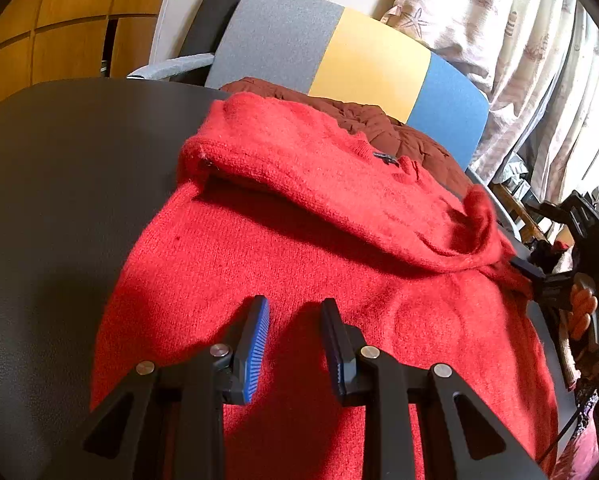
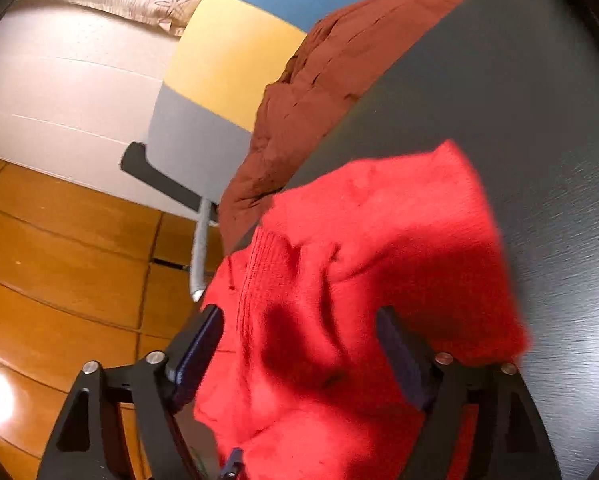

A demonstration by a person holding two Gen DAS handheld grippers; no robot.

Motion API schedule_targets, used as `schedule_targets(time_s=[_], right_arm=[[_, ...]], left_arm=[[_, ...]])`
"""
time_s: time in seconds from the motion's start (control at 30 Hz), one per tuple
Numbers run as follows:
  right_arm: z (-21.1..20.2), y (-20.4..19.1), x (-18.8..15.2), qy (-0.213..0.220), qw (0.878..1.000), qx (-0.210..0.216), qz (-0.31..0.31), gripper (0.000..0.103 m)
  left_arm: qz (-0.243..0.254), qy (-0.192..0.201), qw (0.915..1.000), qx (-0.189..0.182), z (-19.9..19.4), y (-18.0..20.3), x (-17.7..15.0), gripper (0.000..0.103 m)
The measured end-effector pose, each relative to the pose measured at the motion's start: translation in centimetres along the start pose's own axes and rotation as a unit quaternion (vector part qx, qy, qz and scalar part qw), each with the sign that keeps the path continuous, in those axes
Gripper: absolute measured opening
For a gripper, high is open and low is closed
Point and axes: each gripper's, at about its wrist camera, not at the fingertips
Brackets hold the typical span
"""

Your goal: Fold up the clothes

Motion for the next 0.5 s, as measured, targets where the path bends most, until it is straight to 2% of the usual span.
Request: schedule_targets(time_s=[0.07,0.13,0.2,0.23,0.3,0.37,0.43,0.5], right_arm=[[-0.8,-0.7,0.1,0.006,1.000,-0.014,-0.019,0.083],[-1.1,-2.7,0.2,0.012,0.997,-0.035,-0.065,0.081],[-0.7,-5.5,-0.2,0.013,0.991,-0.064,-0.121,0.071],[-0.4,-7.0,-0.5,0.012,0.986,-0.078,-0.149,0.070],[0.7,-9.6,-0.8,0.006,0.974,-0.116,-0.197,0.070],[3.3,-11.5,-0.6,-0.016,0.959,-0.176,-0.222,0.070],[5.9,-13.3,-0.4,-0.037,0.940,-0.234,-0.247,0.070],[8.9,-14.6,-0.2,-0.069,0.915,-0.295,-0.267,0.068]], left_arm=[[-0.001,0.000,1.0000,-0.001,0.0,0.0,0.0,0.026],[-0.002,0.001,1.0000,-0.002,-0.1,0.0,0.0,0.026],[-0.003,0.001,1.0000,-0.002,-0.1,0.1,-0.1,0.026],[-0.003,0.001,1.0000,-0.003,-0.1,0.1,-0.1,0.026],[-0.006,0.003,1.0000,-0.005,-0.1,0.0,-0.1,0.026],[-0.009,0.003,0.9999,-0.009,-0.1,-0.1,-0.1,0.026],[-0.012,0.004,0.9998,-0.014,-0.2,-0.3,0.0,0.026],[-0.016,0.006,0.9997,-0.019,-0.2,-0.5,0.0,0.026]])
Point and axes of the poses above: each gripper's, at about its wrist camera, not at the fingertips, and z roughly the way its jaws point, y to its right, x to its top, and after that the axes turned 12 degrees about -x, right-handed
